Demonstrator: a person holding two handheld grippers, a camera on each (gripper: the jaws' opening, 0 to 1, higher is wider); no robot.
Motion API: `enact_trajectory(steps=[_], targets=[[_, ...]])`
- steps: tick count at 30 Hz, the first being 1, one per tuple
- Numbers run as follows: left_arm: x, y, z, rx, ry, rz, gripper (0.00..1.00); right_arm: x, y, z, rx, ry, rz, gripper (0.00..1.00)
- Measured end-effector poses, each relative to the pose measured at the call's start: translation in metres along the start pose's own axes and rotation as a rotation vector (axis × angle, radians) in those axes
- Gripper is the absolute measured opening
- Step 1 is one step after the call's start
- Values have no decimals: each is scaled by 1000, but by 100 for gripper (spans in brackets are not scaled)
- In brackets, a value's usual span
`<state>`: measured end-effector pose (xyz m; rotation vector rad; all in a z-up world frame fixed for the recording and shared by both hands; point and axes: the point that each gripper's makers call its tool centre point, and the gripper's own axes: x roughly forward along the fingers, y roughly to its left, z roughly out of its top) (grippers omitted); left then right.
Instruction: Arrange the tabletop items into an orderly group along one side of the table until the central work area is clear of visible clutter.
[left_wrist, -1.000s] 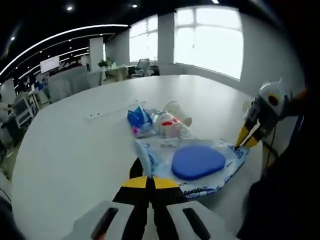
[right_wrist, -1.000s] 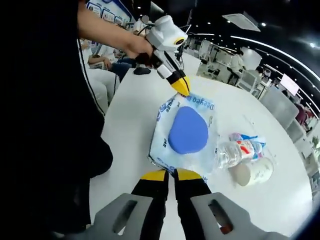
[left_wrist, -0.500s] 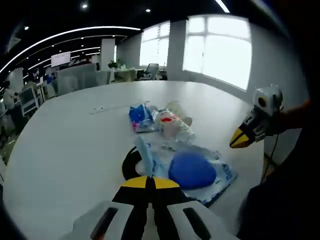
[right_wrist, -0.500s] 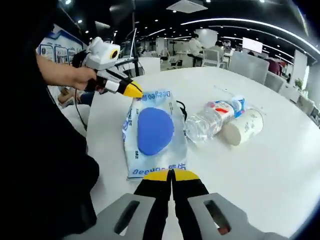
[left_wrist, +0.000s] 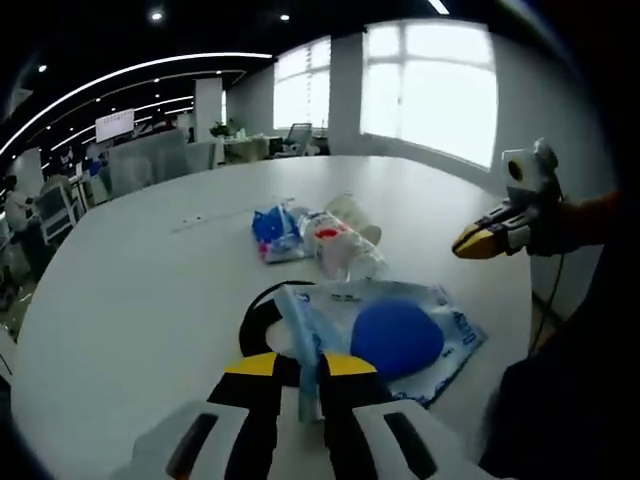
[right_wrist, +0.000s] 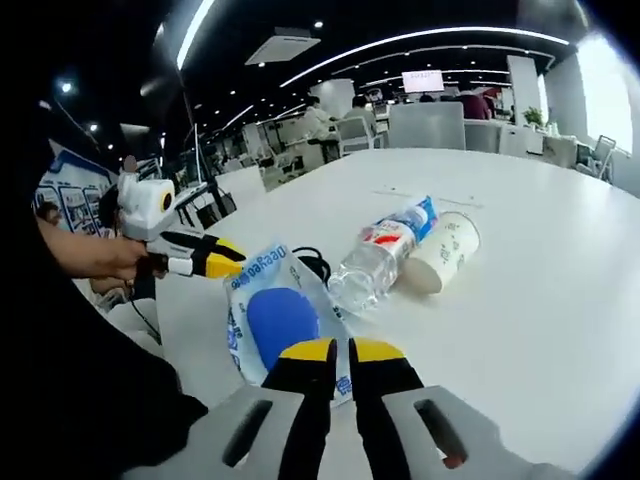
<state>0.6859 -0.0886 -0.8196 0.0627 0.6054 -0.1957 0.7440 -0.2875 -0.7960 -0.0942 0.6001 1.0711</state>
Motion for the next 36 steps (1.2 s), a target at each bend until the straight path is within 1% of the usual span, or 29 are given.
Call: enact_trajectory(steps=[3, 4, 6, 7, 8, 9, 11, 13, 16, 17, 19, 21, 22, 25, 27, 29, 31, 32, 34, 35, 36], targets=[[3, 5, 13, 12, -10, -3, 16, -2, -3, 7, 21, -14, -21, 11], [3, 5, 22, 15, -23, -4, 17, -3, -6, 10, 20, -24, -37, 12], [6, 6, 35, 11, -58, -8, 19, -4, -8, 13, 29, -30, -53, 15], [7, 8, 36, 9, -59, -11, 20, -5, -9, 14, 31, -39, -59, 17], [9, 10, 40, 8, -63, -13, 21, -5, -9, 15, 34, -39, -60, 19], [12, 9, 48, 9, -66, -10, 23, -5, -9, 15, 37, -38, -61, 21], [19, 11, 60, 8, -61, -10, 25, -7, -9, 16, 33, -40, -73, 27], [24, 11, 69, 21, -61, -19, 26, -8, -9, 16, 48, -37, -75, 35], [34, 15, 84, 27, -65, -27, 26, -11, -8, 18, 53, -44, -82, 42], [37, 14, 88, 25, -61, -34, 26, -11, -7, 18, 59, -42, -85, 45], [42, 12, 97, 24, -46, -46, 28, -12, -6, 19, 62, -43, -90, 53], [48, 15, 103, 36, -42, -37, 30, -13, -6, 18, 72, -33, -95, 60], [52, 18, 112, 48, -52, -29, 30, -14, -6, 17, 70, -32, -96, 61], [62, 17, 123, 48, -55, -49, 31, -16, -6, 17, 58, -24, -109, 68], [70, 15, 131, 57, -52, -65, 33, -17, -7, 17, 53, -23, -122, 73], [75, 9, 141, 76, -47, -87, 34, -18, -9, 17, 52, -25, -132, 75], [80, 3, 148, 86, -41, -105, 34, -19, -10, 17, 59, -25, -139, 80], [86, 1, 152, 88, -42, -116, 35, -20, -11, 18, 62, -25, -148, 82], [92, -1, 156, 87, -35, -132, 35, -20, -12, 18, 60, -26, -154, 87], [99, -6, 161, 78, -26, -156, 36, -21, -13, 19, 53, -24, -166, 89], [103, -9, 163, 82, -16, -170, 36, -21, -13, 18, 53, -21, -172, 94]])
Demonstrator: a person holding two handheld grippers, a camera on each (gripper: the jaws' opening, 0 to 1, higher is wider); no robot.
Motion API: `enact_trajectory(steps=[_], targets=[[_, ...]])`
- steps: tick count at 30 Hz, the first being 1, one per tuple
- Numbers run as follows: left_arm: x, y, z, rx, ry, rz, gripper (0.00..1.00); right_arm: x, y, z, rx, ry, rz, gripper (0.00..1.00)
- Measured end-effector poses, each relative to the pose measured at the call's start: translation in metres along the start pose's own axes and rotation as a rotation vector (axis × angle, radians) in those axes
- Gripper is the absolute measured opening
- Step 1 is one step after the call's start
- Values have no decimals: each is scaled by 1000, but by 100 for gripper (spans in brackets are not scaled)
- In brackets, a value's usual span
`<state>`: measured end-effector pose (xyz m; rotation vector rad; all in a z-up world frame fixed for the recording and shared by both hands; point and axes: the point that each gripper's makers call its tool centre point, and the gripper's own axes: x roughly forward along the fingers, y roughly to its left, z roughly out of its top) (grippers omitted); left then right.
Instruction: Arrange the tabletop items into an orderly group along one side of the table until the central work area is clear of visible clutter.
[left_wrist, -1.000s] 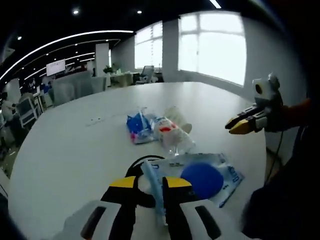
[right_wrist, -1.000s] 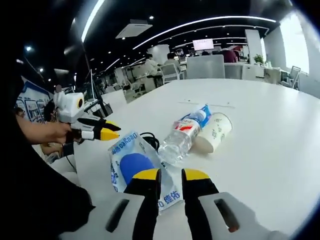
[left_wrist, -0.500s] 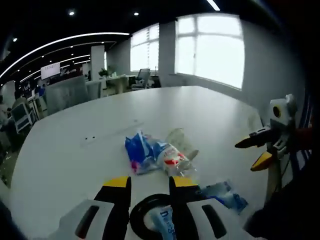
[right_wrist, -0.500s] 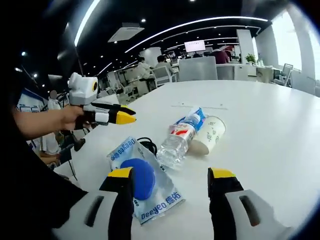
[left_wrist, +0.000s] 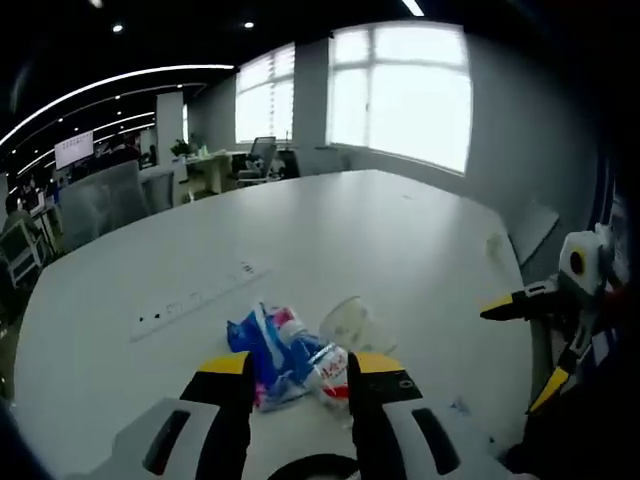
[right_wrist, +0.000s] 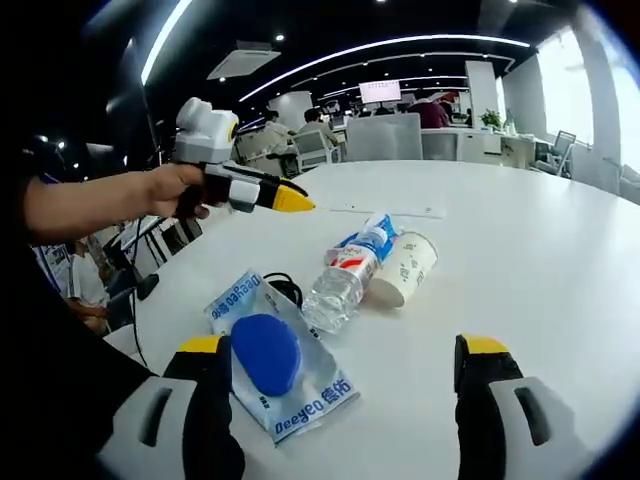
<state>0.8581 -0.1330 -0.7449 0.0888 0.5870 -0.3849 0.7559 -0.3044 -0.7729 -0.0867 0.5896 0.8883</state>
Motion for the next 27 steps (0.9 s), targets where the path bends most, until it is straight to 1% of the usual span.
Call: enact_trajectory(steps=[2, 3, 5, 6, 8, 11, 13, 15, 17, 18, 22, 25, 27], targets=[[11, -1, 5, 10, 8, -12, 37, -1, -2, 0, -1, 8, -22, 98], [15, -3, 6, 11, 17, -18, 37, -2, -3, 1, -13, -1, -30, 99], [25, -7, 9, -4, 38, -45, 39, -3, -3, 2, -30, 5, -42, 100], [27, -7, 9, -8, 44, -50, 41, -3, -3, 2, -33, 5, -42, 100], [40, -7, 10, -3, 62, -54, 42, -2, 1, 0, -28, 14, -29, 100], [55, -5, 5, -29, 112, -69, 42, -2, 4, -1, -35, 14, -31, 99], [60, -6, 3, -52, 126, -78, 42, -2, 5, -2, -31, 17, -28, 98], [68, -4, 0, -49, 158, -76, 42, -2, 7, -4, -35, 24, -26, 97], [73, -6, 0, -50, 166, -81, 42, -1, 9, -4, -37, 23, -24, 96], [77, -6, -6, -67, 198, -88, 42, -1, 10, -4, -39, 25, -23, 96], [90, 0, -15, -86, 246, -72, 41, 1, 9, -5, -38, 31, -24, 94], [97, 4, -21, -114, 276, -60, 35, 2, 8, -6, -35, 34, -25, 94], [102, 6, -24, -140, 282, -66, 26, 2, 5, -6, -23, 31, -26, 94]])
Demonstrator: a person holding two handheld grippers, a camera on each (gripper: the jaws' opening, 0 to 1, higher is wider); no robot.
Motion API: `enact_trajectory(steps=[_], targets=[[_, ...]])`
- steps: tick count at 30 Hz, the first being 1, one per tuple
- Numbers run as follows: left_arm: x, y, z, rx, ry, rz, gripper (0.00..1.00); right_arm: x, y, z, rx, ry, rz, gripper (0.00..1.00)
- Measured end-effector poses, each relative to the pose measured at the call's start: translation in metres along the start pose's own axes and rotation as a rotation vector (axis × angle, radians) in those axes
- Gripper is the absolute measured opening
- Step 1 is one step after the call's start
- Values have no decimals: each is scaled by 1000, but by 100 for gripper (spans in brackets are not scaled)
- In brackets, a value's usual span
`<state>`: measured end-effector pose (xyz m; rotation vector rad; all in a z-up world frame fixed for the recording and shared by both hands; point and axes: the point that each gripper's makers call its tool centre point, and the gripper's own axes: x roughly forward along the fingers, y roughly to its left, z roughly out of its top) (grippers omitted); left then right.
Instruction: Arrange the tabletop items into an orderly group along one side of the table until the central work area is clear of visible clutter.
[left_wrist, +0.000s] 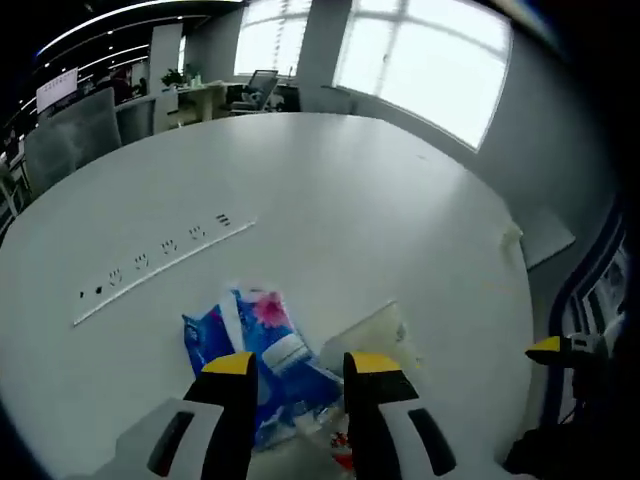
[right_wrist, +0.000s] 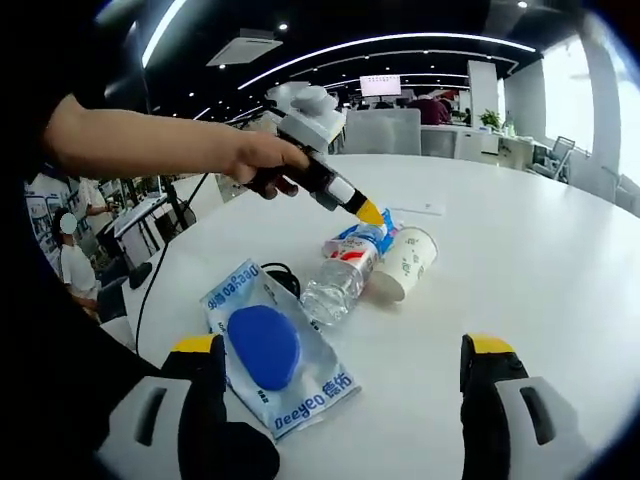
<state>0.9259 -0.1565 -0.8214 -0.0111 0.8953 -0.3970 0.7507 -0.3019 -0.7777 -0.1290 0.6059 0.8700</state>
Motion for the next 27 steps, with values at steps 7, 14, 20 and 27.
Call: enact_trajectory(steps=[7, 14, 20, 27], targets=[[12, 11, -6, -110, 56, 11, 24, 3, -9, 0, 24, -5, -8, 93], [25, 12, -11, -185, 97, 5, 26, 7, -14, -2, 32, 5, -15, 92], [36, 11, -13, -233, 121, 19, 26, 5, -15, -3, 44, -2, -4, 90], [41, 10, -13, -250, 121, 26, 24, 3, -29, 0, 82, -33, -32, 88]])
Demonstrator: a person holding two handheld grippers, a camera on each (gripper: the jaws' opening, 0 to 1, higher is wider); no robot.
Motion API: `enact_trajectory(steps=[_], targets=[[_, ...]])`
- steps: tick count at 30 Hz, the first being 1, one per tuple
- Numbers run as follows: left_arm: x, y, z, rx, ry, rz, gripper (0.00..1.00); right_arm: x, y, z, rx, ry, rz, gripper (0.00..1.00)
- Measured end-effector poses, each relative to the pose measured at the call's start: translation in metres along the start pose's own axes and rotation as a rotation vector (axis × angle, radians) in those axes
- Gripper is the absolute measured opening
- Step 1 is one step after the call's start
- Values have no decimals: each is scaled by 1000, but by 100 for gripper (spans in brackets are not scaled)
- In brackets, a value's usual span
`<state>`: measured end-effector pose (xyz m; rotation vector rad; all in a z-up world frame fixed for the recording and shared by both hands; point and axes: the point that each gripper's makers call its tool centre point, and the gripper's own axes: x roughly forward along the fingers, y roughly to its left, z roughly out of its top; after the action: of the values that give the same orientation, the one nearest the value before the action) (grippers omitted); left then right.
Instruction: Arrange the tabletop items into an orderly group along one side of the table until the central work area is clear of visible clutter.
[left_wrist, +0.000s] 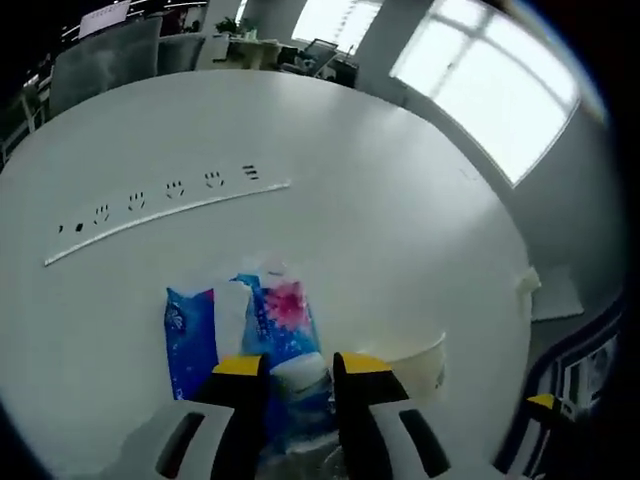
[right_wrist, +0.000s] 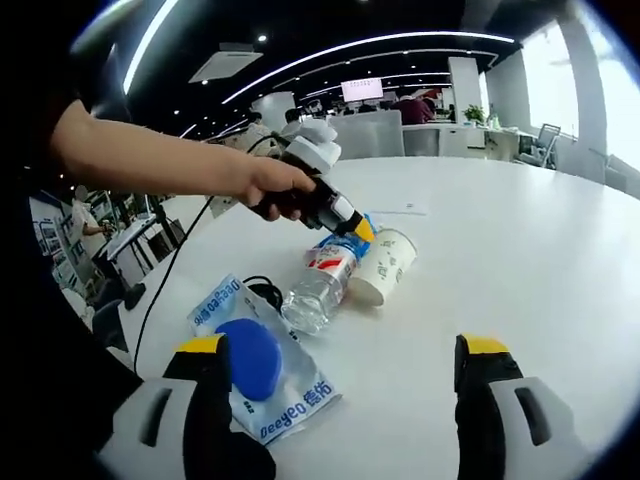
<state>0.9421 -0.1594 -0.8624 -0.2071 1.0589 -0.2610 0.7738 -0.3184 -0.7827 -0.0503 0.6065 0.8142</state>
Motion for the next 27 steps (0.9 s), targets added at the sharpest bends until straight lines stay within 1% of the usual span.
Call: enact_trajectory(steps=[1, 6, 13, 17, 18, 22, 24, 25, 26, 27], targets=[[0, 0, -1, -12, 3, 1, 24, 0, -1, 0, 1, 1, -3, 88], [0, 0, 0, -21, -7, -5, 23, 1, -4, 1, 12, -4, -8, 86], [-10, -1, 0, -47, -27, 6, 21, 0, -3, 3, 7, -10, -9, 85], [-16, -3, 0, -83, -53, -9, 21, -3, -3, 1, -9, -5, -9, 82], [-18, -3, 0, -92, -57, -13, 21, -4, -2, -2, -36, 3, -8, 81], [-27, -10, 2, -160, -83, -43, 18, -6, 1, -3, -50, 5, -1, 80], [-31, -12, 2, -146, -91, -39, 17, -8, 2, -2, -54, -5, -1, 80], [-37, -11, 6, -85, -129, -13, 11, -9, 2, -2, -53, -8, -1, 80], [-42, -15, 4, -108, -126, -29, 0, -10, 3, -2, -45, -13, 0, 80], [-50, -7, 21, -162, -208, -2, 0, -11, 4, -2, -44, -14, 0, 80]])
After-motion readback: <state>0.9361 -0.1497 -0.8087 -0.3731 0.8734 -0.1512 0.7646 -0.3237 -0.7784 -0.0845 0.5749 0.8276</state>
